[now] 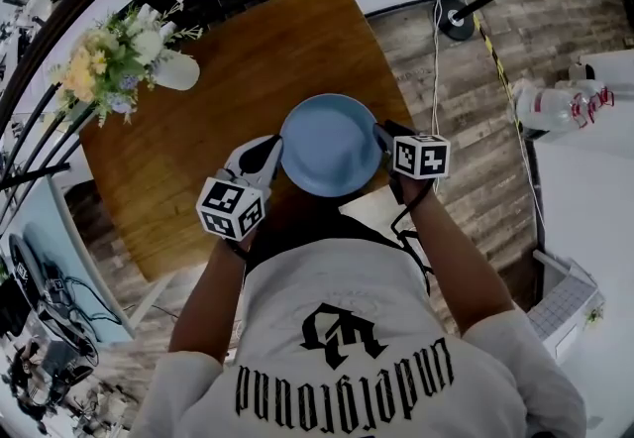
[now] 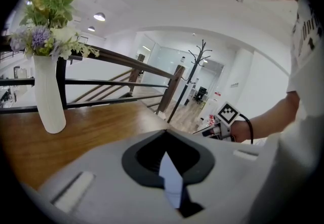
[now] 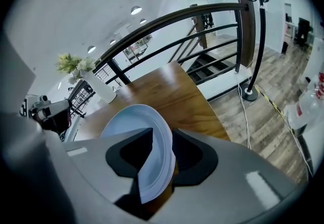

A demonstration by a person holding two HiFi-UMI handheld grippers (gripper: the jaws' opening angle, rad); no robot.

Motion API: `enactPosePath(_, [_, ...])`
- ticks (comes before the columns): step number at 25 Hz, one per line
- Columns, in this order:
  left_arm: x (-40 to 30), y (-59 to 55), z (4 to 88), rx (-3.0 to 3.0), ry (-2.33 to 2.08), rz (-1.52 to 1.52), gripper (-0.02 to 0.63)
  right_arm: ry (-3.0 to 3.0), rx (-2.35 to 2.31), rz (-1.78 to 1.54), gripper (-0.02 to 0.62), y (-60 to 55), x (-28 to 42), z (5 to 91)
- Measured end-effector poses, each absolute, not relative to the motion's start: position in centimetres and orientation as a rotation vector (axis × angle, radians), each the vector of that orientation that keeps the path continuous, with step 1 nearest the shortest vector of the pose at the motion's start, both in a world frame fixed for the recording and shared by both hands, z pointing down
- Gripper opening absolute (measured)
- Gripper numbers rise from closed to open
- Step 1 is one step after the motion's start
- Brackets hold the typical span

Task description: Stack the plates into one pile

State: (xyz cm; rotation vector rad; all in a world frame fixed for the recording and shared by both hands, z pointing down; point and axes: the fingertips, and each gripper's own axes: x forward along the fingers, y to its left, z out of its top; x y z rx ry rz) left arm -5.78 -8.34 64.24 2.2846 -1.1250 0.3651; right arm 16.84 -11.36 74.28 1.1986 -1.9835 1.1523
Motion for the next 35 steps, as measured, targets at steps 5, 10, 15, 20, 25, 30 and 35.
enactPosePath(5, [-5.5,-8.0,63.8,2.290,-1.135,0.362,0.046,-2.019,1.172,1.078,0.104,-11.3,16.5,73.2])
enactPosePath(10, [-5.0,-7.4,63.1,2.303,-1.149,0.361,0.046,-2.074,1.142,1.001,0.103,-11.2,15.9,71.4])
enactPosePath(15, [-4.1,-7.0,61.5,2.336,-1.163,0.355,0.046,-2.119,1.139,0.956,0.101,-11.1,16.3,69.4])
enactPosePath(20, [-3.8,-7.3,58.9,2.384,-1.191,0.342,0.046,-2.196,1.128,0.849,0.098,-11.1,15.8,65.9])
enactPosePath(25, [-3.6,-7.5,55.6,2.437,-1.228,0.325,0.046,-2.266,1.146,0.758,0.068,-11.4,16.0,61.7])
enactPosePath(30, [-3.3,-8.1,52.5,2.529,-1.250,0.344,0.046,-2.348,1.162,0.645,0.043,-12.1,15.8,57.2])
enactPosePath(35, [-3.4,-8.8,48.9,2.600,-1.298,0.313,0.046,-2.426,1.173,0.520,0.018,-12.5,15.5,52.7])
